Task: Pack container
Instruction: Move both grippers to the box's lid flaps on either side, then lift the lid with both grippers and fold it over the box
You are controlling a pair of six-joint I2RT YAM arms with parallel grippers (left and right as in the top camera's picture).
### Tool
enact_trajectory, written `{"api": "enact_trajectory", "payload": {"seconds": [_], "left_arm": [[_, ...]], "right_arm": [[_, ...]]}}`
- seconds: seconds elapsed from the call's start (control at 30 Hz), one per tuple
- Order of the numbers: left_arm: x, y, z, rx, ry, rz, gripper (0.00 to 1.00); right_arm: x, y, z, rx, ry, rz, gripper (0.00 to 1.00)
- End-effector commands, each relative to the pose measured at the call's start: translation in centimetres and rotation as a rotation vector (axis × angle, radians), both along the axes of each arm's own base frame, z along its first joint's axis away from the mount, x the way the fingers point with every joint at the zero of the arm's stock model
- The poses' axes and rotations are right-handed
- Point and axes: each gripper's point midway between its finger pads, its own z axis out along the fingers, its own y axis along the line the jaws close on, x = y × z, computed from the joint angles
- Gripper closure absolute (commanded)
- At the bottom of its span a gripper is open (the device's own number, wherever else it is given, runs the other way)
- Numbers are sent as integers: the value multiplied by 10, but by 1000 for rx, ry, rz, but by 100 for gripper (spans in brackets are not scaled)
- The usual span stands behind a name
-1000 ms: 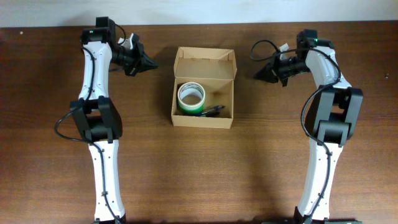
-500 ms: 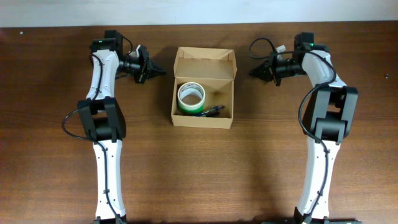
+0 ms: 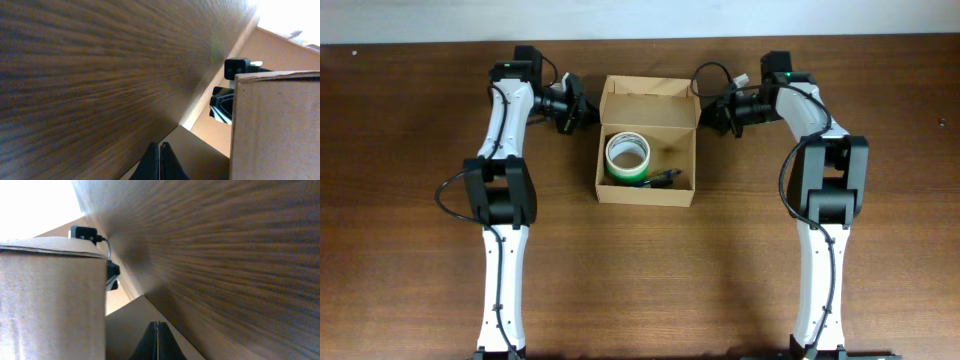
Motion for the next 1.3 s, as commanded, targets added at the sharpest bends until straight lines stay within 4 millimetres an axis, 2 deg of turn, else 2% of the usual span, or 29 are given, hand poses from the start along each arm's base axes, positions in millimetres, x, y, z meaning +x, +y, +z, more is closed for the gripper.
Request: {"api": "enact_trajectory", "payload": {"seconds": [0.0,0.1,0.3,0.43,0.67,0.83,1.07,1.27], "left_arm": [[-10,-21,-8,-29,58,-22,98],[-9,-32,0,-81,34,-41,99],[1,-39,15,-127,-64,-61,98],[15,-45,48,-204,-227,-98,99],[28,-45,102,-202,-415,-113,98],[29,-45,135,-203,-501,-117,99],[25,-47,135,-203,-483,-120,98],[21,-47,147,-147,-519,-129,99]], "right_arm": [[-1,9,4,66,-8,20,96],[1,9,6,74,-23,22,96],[10,15,29,165,-157,64,96],[15,15,43,159,-233,82,96],[23,14,80,132,-326,86,96],[22,5,108,-10,-377,77,96],[2,-5,140,-177,-409,130,96],[-15,-6,170,-296,-453,194,96]]}}
